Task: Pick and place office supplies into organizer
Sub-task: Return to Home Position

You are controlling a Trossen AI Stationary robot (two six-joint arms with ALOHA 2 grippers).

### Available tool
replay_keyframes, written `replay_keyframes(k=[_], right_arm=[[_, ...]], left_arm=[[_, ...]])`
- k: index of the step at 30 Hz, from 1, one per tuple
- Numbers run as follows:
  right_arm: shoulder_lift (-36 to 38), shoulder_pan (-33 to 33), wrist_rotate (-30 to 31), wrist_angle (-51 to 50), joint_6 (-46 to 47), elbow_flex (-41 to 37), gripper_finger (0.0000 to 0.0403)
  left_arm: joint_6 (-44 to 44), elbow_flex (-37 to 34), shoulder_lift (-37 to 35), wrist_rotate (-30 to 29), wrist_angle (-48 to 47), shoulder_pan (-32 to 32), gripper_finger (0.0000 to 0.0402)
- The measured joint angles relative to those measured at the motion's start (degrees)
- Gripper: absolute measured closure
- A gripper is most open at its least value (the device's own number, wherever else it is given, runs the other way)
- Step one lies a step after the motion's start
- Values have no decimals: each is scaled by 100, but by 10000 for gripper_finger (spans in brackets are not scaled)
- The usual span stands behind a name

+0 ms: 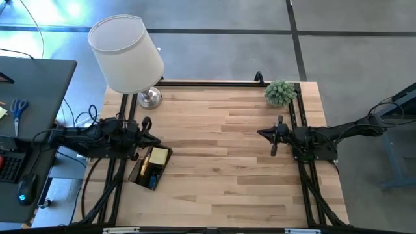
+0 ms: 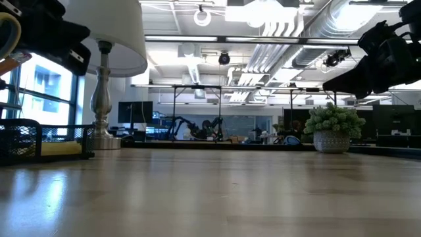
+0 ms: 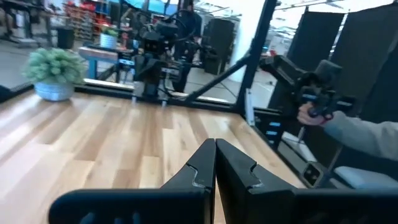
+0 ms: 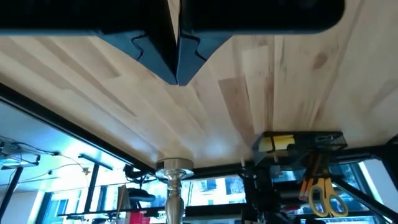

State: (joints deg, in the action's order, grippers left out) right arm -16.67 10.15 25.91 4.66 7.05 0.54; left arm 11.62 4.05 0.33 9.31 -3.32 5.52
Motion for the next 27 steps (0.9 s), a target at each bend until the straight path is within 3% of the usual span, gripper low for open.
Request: replay_keyframes(k=[5,8,20,27], right_arm=[[-12,0,-2,-66,39,-2,403],[-13,0,34,-69,-52,-2,403],[-5,0,-146,-40,-82,-2,403],[399,2,-405,587,-515,-4,403]], left_arm=[[196,-28,3,-142,118,-297,401],[158,-346,2,-230,1068,-560,401],[-134,-354,3,-639,709,-816,401],[-264,-350,3,-544,956,-816,401]])
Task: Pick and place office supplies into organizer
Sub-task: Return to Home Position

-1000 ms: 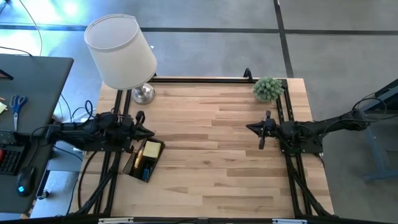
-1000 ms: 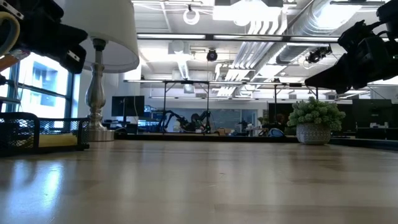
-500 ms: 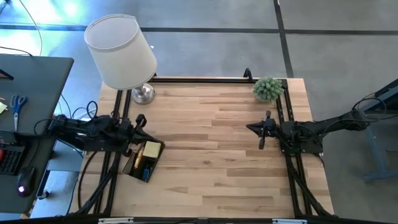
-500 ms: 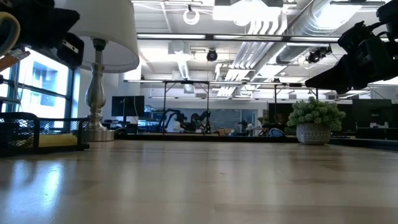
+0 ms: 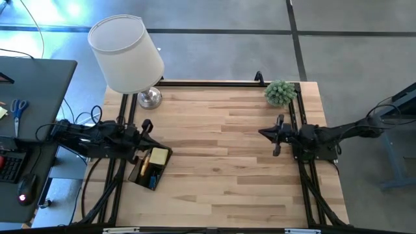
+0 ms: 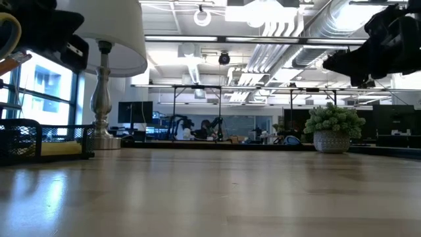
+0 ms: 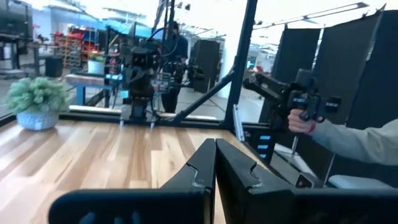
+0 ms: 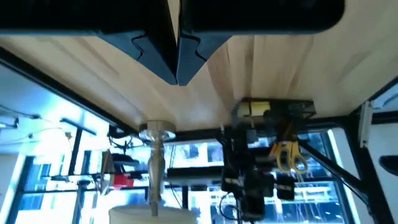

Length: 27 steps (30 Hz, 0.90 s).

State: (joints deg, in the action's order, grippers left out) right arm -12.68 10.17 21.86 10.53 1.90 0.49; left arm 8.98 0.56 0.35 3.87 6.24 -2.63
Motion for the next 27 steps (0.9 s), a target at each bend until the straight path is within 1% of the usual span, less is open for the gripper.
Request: replay_keyframes(k=[5,11,17,20,23,27], right_arm=[[632,0,68,-663,-69,0,403],[1260,0,18,-1150,-218,151,403],[1182,0,-4,-1199,-239,168,403],[1186,0,16,-1201,-281,168,403],[1188,0,18,-1201,-285,168,403],[1186,0,18,-1203,-297,170,403]], left_arm=[[23,0,1,-190,-198,0,401],[47,0,1,-202,-226,2,401],[41,0,1,-196,-318,4,401],[41,0,1,-79,-428,4,401],[137,0,6,-118,-556,0,401],[-95,0,1,-161,-536,0,401]])
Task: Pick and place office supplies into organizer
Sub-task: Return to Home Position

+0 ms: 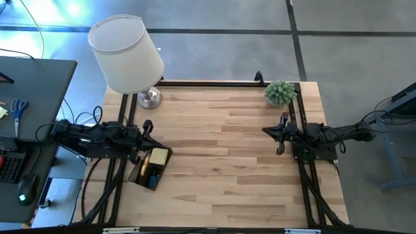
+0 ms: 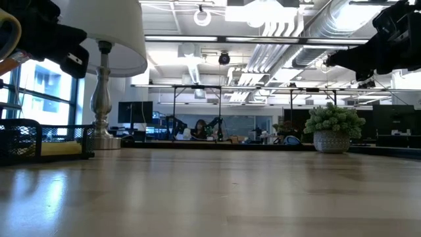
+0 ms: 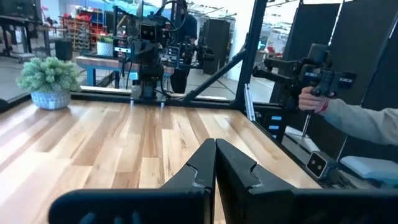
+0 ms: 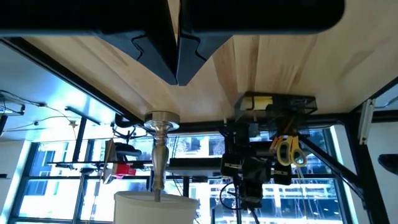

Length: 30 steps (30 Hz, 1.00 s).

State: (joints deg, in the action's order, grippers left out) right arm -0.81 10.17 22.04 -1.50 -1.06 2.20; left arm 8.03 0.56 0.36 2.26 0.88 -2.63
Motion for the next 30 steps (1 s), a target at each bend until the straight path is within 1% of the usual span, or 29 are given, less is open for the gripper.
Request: replay_keyframes(k=[30], right_arm=[[-1,0,-59,-7,103,4,402]], left_arm=[[-72,0,0,-39,-4,0,401]])
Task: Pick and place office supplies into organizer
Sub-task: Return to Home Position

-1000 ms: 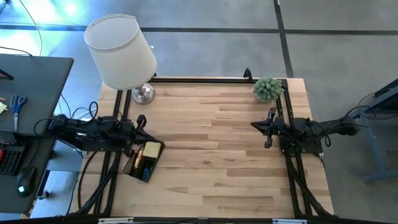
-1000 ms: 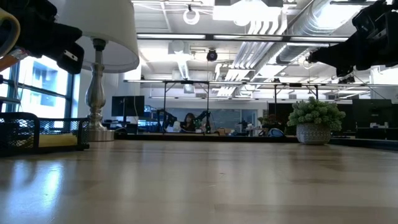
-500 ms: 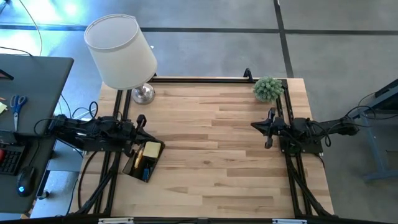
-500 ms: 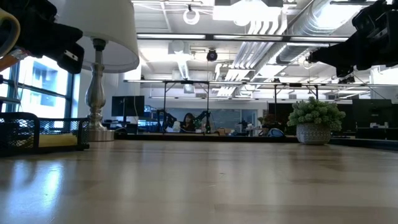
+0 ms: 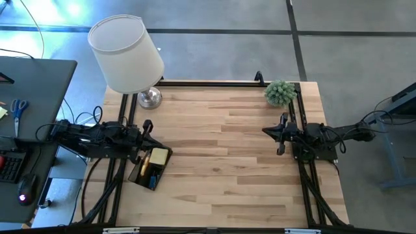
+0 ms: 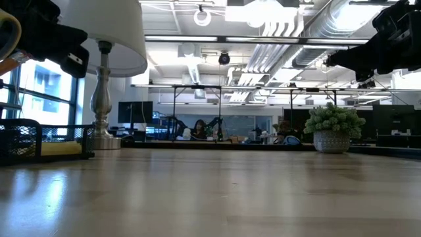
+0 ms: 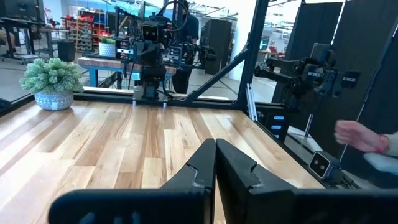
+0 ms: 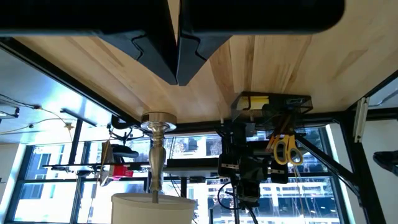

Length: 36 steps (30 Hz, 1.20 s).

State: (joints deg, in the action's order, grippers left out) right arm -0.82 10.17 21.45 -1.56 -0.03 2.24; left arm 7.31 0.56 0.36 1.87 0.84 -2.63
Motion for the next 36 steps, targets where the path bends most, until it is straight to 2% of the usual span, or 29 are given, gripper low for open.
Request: replay_keyframes(k=[36], right_arm=[[-2,-2,0,0,0,4,402]], left_arm=[[2,0,0,0,0,0,392]])
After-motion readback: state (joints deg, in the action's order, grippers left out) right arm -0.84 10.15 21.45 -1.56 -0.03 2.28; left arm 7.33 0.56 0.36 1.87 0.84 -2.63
